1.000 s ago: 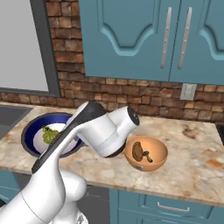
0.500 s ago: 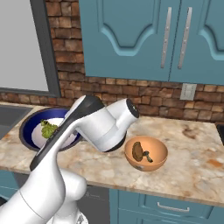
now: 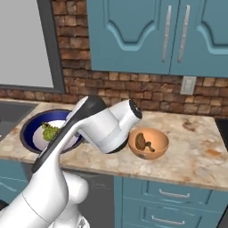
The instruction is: Place the bowl containing the bell pepper and broccoli in the microwave. Close the microwave door and press the start button to microwave the meal.
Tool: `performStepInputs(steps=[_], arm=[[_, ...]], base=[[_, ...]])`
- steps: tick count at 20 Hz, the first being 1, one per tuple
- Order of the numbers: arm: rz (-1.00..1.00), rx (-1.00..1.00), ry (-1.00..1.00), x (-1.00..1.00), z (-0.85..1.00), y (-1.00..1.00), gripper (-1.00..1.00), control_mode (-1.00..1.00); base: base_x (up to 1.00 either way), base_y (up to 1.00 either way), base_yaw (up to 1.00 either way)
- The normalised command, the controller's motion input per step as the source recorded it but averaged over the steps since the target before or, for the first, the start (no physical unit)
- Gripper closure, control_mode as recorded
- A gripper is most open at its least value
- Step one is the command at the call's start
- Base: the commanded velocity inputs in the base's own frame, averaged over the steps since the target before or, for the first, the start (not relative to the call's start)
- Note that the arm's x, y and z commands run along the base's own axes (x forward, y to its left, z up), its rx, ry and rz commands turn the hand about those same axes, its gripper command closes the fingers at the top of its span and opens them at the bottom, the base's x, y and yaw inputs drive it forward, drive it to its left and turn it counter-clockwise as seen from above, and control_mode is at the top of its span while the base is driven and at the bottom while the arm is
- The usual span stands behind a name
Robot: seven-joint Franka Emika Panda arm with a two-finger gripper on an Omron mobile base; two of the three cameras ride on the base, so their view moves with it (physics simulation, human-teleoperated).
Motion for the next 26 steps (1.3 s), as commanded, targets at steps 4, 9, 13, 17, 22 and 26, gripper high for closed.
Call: performStepInputs(steps=[4, 9, 13, 17, 22, 26], arm=[[0.00, 0.00, 0.00, 0.00, 0.00, 0.00, 1.00, 1.00], [0.00, 0.00, 0.00, 0.00, 0.00, 0.00, 1.00, 1.00], [0.00, 0.00, 0.00, 0.00, 0.00, 0.00, 1.00, 1.00], [0.00, 0.00, 0.00, 0.00, 0.00, 0.00, 1.00, 1.00], [0.00, 0.00, 0.00, 0.00, 0.00, 0.00, 1.00, 1.00], [0.00, 0.00, 0.00, 0.00, 0.00, 0.00, 1.00, 1.00]], base=[[-0.59, -0.20, -0.29], [-0.40, -0.14, -0.62], [-0.31, -0.19, -0.67], [-0.13, -0.51, -0.61], [0.02, -0.77, -0.52], [0.12, -0.87, -0.54]])
